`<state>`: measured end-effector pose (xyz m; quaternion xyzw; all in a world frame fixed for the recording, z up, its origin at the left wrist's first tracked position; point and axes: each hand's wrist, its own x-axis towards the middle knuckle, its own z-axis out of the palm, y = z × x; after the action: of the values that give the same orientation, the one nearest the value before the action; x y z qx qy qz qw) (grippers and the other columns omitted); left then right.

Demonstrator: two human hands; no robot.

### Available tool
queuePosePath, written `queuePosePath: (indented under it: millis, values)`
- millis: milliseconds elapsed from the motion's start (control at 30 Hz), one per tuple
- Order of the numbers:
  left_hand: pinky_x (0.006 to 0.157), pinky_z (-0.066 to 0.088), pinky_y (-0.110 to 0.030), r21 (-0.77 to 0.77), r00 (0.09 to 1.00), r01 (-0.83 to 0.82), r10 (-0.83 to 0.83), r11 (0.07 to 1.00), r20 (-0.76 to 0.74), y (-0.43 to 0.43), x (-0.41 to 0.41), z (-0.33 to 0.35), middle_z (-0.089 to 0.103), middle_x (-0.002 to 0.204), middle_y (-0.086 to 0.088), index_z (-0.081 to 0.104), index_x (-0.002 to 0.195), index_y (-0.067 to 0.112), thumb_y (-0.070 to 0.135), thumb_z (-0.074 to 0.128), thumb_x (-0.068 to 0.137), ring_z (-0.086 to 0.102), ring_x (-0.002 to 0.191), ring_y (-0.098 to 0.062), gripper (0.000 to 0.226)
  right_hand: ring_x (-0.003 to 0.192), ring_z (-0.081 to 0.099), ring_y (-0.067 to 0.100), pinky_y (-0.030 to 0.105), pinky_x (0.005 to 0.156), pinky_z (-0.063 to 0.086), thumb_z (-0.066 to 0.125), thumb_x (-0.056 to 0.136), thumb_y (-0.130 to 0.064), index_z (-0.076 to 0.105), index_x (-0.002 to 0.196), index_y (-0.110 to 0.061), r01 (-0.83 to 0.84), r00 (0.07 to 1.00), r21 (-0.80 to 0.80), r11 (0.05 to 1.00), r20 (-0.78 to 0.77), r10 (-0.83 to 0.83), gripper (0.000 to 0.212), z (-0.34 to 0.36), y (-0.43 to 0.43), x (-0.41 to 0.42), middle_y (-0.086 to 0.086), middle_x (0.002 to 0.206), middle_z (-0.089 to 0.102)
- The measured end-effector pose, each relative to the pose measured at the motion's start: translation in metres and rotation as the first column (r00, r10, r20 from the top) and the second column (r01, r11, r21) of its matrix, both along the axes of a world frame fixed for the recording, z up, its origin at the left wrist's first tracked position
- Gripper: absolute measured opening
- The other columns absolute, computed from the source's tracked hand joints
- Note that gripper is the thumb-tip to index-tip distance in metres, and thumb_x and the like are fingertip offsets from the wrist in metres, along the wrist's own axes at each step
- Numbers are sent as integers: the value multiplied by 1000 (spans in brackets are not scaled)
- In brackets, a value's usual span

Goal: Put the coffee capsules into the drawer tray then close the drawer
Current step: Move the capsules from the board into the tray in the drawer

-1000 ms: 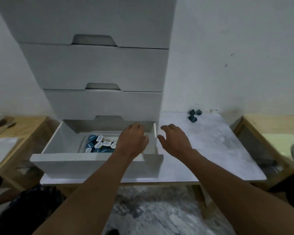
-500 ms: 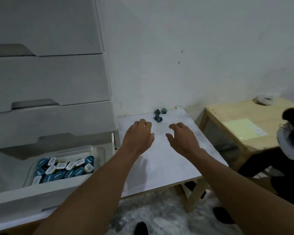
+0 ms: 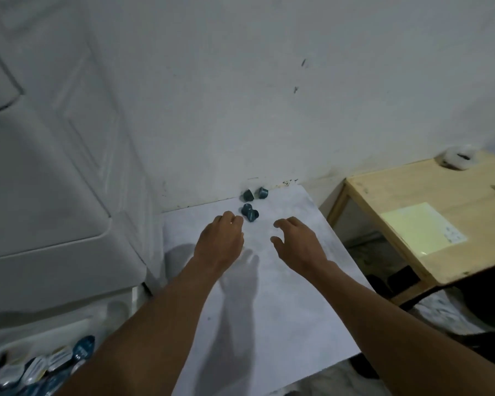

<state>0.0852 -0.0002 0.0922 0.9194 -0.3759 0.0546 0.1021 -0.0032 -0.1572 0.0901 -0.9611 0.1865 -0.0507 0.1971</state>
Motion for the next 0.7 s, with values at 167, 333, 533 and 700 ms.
queuePosePath:
  millis: [167, 333, 533, 700]
  values:
    - [66, 54, -37, 17, 995, -76, 77, 997, -56, -19, 38, -24, 63, 97, -11, 63, 101, 7, 13, 62, 84, 63, 82, -29, 19, 106, 58, 27, 35, 90, 47, 55, 92, -28, 53, 127, -13, -74, 995, 49, 996, -59, 77, 38, -19, -22, 48, 9, 127, 56]
    - [55, 55, -32, 36, 980, -173, 176, 984, -97, -35, 66, -39, 65, 85, -9, 66, 89, 8, 7, 73, 72, 64, 69, -26, 19, 103, 58, 26, 32, 87, 46, 54, 92, -23, 55, 124, -13, -116, 988, 112, 987, -88, 126, 33, -35, -43, 93, 10, 121, 57]
    - [71, 53, -32, -3, 964, -208, 205, 978, -170, -51, 96, -52, 65, 103, -10, 64, 108, 8, 12, 68, 82, 65, 86, -27, 26, 103, 58, 28, 33, 87, 47, 56, 91, -33, 51, 124, -12, -77, 980, 193, 978, -166, 110, 40, -55, -55, 132, 11, 121, 56]
    - [88, 47, -32, -12, 950, -170, 161, 985, -269, -65, 122, -70, 57, 121, -9, 55, 124, 10, 15, 57, 91, 58, 107, -25, 34, 98, 58, 25, 34, 85, 50, 57, 91, -32, 50, 120, -13, -45, 971, 253, 966, -216, 102, 36, -76, -55, 158, 10, 117, 58]
